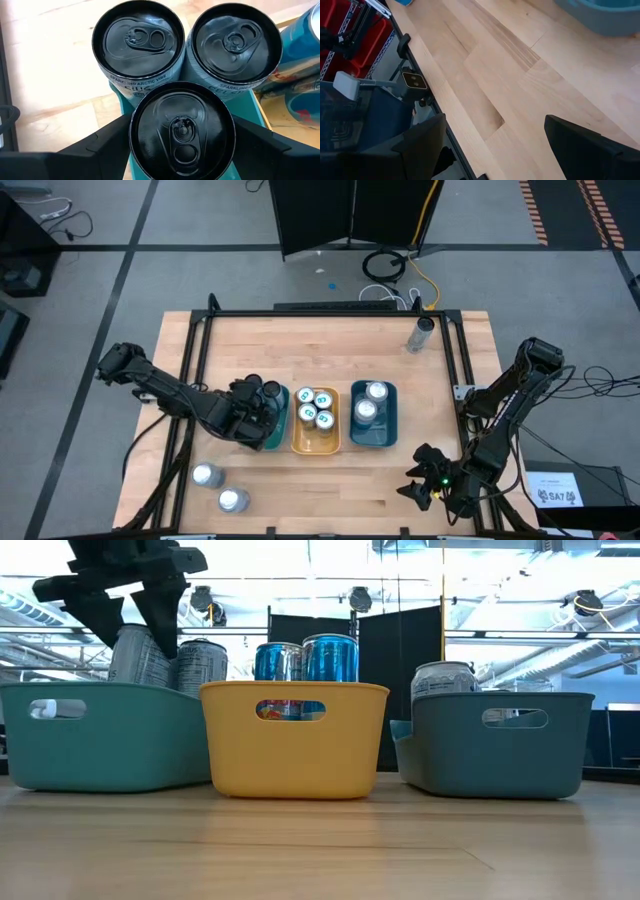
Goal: Sort soda cans
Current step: Put the bottom left black can into the light green bin, then put the upper right black can into the light green bin
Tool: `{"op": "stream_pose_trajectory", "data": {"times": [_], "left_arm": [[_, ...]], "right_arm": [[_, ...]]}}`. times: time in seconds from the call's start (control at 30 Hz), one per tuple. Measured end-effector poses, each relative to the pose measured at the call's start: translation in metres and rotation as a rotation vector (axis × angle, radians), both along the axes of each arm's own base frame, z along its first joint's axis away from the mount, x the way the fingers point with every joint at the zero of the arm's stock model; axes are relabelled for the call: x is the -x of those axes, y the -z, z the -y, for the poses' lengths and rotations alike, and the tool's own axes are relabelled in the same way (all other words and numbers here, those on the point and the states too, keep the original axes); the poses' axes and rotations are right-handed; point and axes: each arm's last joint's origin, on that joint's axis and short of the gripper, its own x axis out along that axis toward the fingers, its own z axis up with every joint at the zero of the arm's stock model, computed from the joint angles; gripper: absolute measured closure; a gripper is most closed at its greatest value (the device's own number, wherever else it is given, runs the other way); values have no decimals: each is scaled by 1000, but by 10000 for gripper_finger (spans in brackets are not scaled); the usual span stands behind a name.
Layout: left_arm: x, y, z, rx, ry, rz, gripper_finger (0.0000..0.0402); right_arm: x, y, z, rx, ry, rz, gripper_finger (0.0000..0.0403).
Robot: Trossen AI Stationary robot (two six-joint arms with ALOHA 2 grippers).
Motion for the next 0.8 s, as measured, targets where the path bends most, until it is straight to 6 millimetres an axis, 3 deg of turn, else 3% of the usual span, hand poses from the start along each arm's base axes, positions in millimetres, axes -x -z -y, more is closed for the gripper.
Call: {"op": "stream_pose_trajectory", "data": {"times": [0.17,0.47,0.8], "left_arm": [[0,0,0,-4,5,-2,105],[0,0,-1,-23,14,-4,41],[8,-7,-3,1,14,-58,33]], "right_arm": [[0,0,0,-1,-1,0,71],[0,0,0,-2,-3,-3,71],[0,0,0,-2,-3,-3,71]]}}
